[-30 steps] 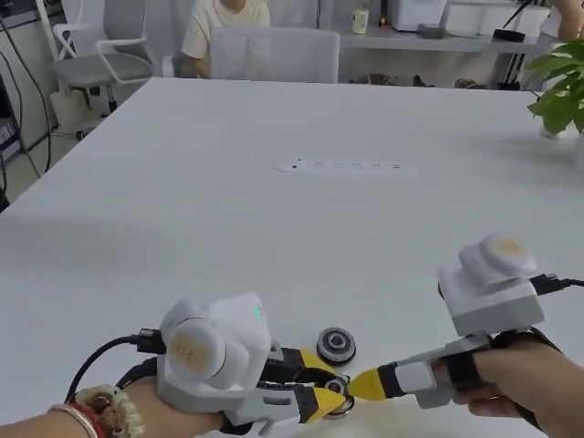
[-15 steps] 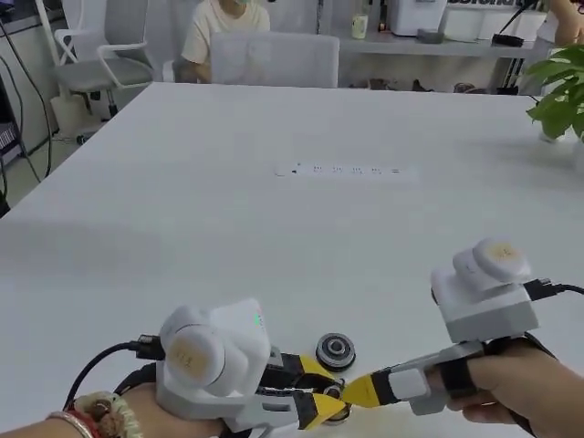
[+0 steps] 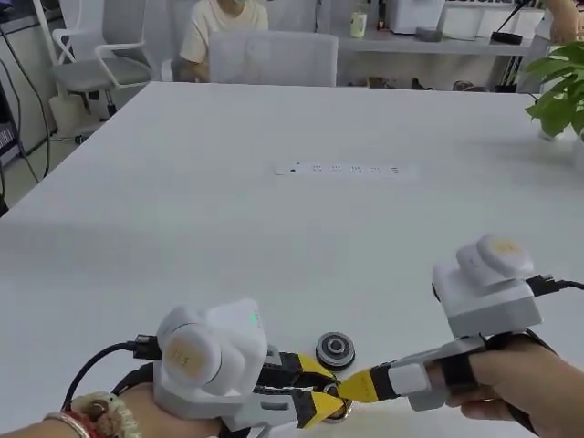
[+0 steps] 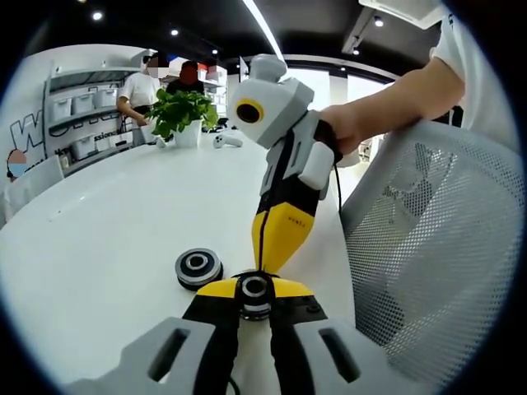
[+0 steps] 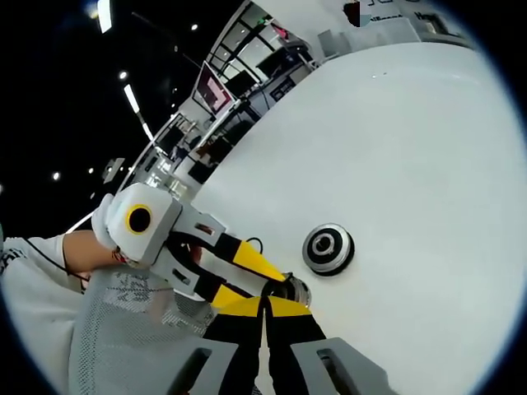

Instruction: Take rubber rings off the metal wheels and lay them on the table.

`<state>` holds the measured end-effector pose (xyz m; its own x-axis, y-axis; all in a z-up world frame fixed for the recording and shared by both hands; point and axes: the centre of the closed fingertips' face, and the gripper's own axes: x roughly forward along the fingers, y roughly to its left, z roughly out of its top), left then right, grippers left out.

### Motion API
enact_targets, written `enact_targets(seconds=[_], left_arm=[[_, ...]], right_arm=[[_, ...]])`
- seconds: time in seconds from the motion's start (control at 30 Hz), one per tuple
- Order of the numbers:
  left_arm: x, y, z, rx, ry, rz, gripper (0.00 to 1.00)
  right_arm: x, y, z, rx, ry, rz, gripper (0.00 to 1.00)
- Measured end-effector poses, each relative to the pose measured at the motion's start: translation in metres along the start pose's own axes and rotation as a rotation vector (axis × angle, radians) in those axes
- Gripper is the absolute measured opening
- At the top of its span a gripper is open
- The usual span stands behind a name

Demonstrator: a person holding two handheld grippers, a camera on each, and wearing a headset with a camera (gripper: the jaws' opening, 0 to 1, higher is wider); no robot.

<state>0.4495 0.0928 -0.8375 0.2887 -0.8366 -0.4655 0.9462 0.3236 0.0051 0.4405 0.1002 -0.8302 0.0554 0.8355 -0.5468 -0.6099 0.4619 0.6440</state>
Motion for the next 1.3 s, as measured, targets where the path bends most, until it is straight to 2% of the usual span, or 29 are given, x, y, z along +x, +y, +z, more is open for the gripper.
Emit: enact_targets(seconds=[0.17,0.3,0.43,0.47,0.53,0.83,1.1,1.3], left_arm=[[0.000,0.000,0.000,0.002,0.002,0.001,0.08],[0.000,0.000,0.000,0.003,0.007,0.003,0.08],[0.000,0.001,0.001,-0.038,0.021,0.002,0.08],[0.000,0.002,0.001,-0.044,0.028,0.001,0.08],[-0.001,0.002,0.000,-0.030,0.048,0.001,0.07],[-0.002,0.000,-0.002,0.023,0.077,-0.009,0.08],[-0.004,0.001,-0.003,0.030,0.090,-0.008,0.07],[-0.004,0.003,-0.002,0.023,0.082,-0.002,0.07]], right_arm=[[-0.001,0.001,0.001,0.002,-0.006,0.010,0.00],[-0.002,-0.001,0.001,-0.007,-0.007,-0.002,0.00],[-0.003,-0.003,0.003,-0.010,-0.014,-0.007,0.00],[-0.005,-0.003,0.007,-0.005,-0.036,-0.010,0.00],[-0.009,-0.005,0.010,0.002,-0.049,-0.014,0.00],[-0.009,-0.006,0.010,-0.003,-0.052,-0.027,0.00],[-0.014,-0.012,0.013,0.022,-0.074,-0.033,0.00],[-0.011,0.001,0.013,0.021,-0.078,-0.002,0.00]])
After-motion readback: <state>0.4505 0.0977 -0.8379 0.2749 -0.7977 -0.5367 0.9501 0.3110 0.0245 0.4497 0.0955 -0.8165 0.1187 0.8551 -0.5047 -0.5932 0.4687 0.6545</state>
